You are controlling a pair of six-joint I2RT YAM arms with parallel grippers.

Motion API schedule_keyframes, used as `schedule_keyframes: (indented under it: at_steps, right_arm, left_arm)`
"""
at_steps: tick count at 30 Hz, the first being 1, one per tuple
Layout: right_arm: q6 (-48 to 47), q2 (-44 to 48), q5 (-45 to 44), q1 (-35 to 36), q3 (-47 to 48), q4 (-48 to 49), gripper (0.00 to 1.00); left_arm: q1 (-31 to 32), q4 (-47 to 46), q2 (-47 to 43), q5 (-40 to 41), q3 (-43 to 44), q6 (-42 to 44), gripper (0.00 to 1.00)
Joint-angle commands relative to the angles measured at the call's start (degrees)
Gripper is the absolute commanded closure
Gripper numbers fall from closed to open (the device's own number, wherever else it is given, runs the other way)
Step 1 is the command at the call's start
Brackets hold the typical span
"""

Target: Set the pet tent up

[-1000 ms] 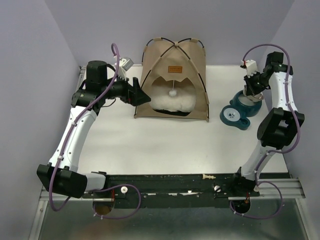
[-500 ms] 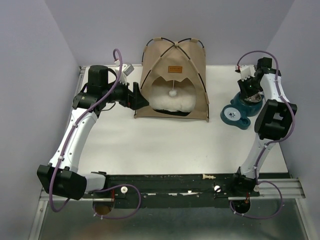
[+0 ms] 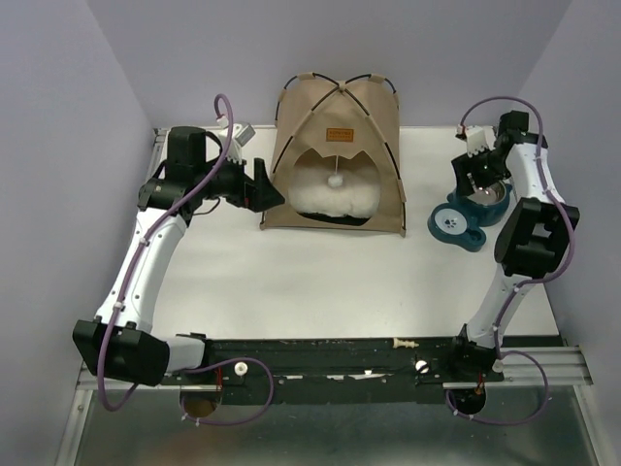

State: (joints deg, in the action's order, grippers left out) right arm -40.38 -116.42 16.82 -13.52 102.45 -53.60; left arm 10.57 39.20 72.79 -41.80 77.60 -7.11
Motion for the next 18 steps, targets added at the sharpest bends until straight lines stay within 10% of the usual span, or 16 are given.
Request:
schedule_keyframes:
  at_steps: [1, 10, 18]
  right_arm:
    - [3.7, 7.4, 8.7, -0.1, 7.2, -5.2, 0.19]
    - [15.7, 17.4, 20.5, 5.9, 8.9, -9.7, 0.00]
    - [24.6, 42.7, 18.7, 17.4, -21.0, 5.4, 0.00]
  left_arm:
    - [-3.0, 6.2, 3.9, 0.6, 7.8, 1.2, 0.01]
    - [-8.0, 17.4, 14.5, 18.0, 22.2, 6.4, 0.01]
    - [-0.1, 9.0, 4.4, 40.6, 2.2, 11.8, 0.01]
